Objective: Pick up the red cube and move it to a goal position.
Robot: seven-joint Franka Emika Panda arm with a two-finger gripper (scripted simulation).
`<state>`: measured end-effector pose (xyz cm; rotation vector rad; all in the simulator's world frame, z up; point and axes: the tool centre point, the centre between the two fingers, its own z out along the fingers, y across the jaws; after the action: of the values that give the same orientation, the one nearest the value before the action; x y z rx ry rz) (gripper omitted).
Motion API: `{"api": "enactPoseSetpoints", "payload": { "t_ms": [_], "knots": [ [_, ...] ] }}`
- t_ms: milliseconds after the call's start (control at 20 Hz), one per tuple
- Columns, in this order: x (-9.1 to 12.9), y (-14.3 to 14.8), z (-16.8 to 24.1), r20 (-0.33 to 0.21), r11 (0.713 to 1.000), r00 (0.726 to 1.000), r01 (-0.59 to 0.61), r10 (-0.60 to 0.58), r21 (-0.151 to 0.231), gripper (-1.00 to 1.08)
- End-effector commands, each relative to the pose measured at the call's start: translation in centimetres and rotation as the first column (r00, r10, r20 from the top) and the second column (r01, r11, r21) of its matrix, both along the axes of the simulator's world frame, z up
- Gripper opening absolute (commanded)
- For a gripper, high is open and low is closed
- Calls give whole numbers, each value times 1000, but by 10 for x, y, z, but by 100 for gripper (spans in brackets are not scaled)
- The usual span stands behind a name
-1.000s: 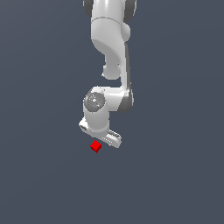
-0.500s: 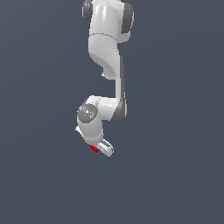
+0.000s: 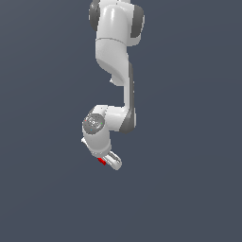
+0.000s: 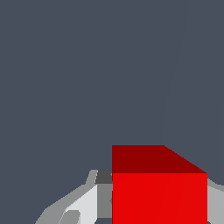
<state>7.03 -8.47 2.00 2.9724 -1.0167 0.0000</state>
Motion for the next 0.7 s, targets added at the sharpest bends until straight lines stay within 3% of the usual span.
{"api": "enactPoseSetpoints", "payload": {
  "t_ms": [0,650],
  "knots": [
    [0,0,0,0,1000,1000,1,-1,0,-100],
    [-2,7,29,0,1000,1000,0,0,0,-100]
  ]
}}
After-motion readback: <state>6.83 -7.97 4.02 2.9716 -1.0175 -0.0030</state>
